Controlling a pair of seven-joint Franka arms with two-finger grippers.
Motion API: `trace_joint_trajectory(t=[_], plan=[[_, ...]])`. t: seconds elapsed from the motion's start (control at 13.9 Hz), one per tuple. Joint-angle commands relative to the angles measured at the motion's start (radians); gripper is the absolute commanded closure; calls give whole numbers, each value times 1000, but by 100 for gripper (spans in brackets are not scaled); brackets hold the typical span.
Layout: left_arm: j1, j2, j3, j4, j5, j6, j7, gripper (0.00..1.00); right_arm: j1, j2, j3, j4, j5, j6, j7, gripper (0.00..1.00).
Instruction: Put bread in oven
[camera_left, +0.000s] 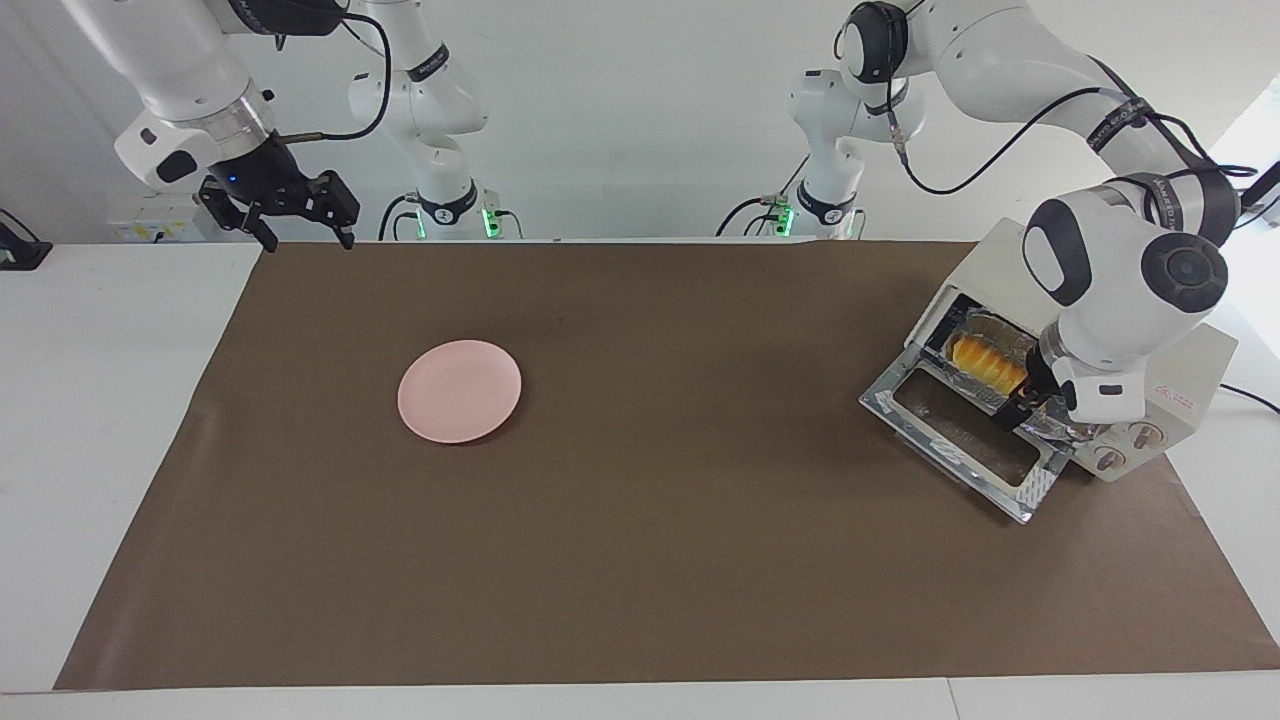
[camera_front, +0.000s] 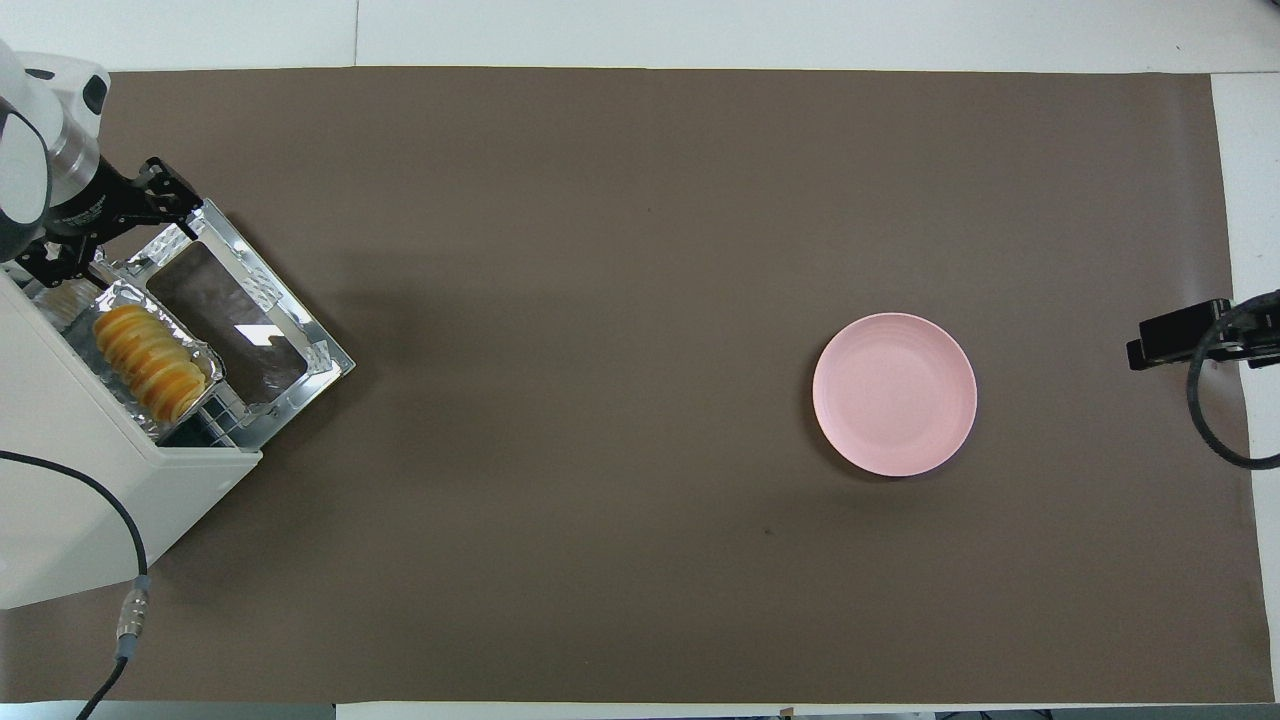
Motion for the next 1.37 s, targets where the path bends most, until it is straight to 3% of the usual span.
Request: trace_joint_trajectory(t=[0.0, 0.29, 0.5, 1.15, 1.29], plan=[[-3, -87, 3, -18, -53, 12, 123, 0, -4, 0, 3, -2, 9, -7, 11, 0], [5, -260, 6, -125, -52, -14, 379, 0, -6, 0, 3, -2, 9, -7, 11, 0], [10, -345, 8, -167, -41, -55, 437, 0, -4, 0, 3, -2, 9, -7, 11, 0], [31, -348, -9, -141, -43, -55, 430, 0, -4, 0, 3, -2, 9, -7, 11, 0], [225, -350, -233, -130, -40, -58, 435, 0, -4, 0, 3, -2, 9, -7, 11, 0]])
